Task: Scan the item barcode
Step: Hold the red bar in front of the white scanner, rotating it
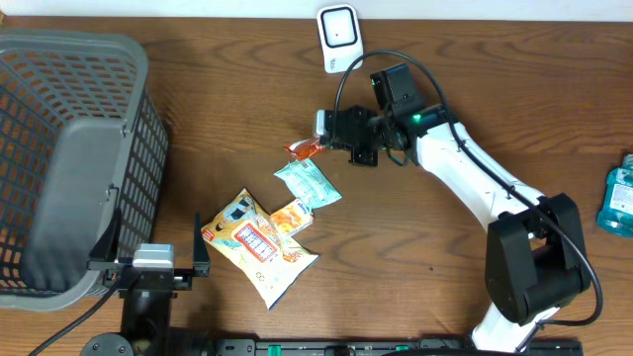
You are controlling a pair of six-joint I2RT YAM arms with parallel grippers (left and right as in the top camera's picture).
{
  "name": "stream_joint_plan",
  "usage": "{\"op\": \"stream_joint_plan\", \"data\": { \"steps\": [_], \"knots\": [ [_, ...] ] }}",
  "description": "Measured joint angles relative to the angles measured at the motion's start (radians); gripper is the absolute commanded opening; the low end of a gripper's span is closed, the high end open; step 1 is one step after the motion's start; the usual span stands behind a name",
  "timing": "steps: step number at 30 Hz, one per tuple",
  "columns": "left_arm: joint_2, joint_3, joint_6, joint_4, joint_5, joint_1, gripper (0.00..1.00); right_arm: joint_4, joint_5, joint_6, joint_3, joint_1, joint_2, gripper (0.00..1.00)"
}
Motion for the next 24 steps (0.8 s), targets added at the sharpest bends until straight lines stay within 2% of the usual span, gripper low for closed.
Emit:
{"op": "stream_joint_plan", "data": {
  "steps": [6,10,14,17,21,24],
  "knots": [
    [0.0,0.0,0.0,-0.007,0.0,0.0,1.0,0.253,0.099,-0.211,0.004,0.0,-0.005,0.01],
    [0.0,0.0,0.0,-0.006,0.0,0.0,1.0,0.253,0.106,-0.308,0.004,0.0,-0.031,0.01],
    [0.0,0.0,0.0,-0.006,0.0,0.0,1.0,0.2,0.106,-0.326,0.005,0.0,-0.049,0.01],
    [0.0,0.0,0.0,-0.006,0.0,0.0,1.0,0.107,0.105,-0.227,0.006,0.0,-0.05,0.01],
    [0.0,0.0,0.0,-0.006,0.0,0.0,1.0,0.037,0.048,0.1,0.006,0.0,-0.049,0.02],
    [0.0,0.0,0.0,-0.006,0.0,0.0,1.0,0.088,-0.096,0.348,0.005,-0.005,-0.045,0.01]
  ]
}}
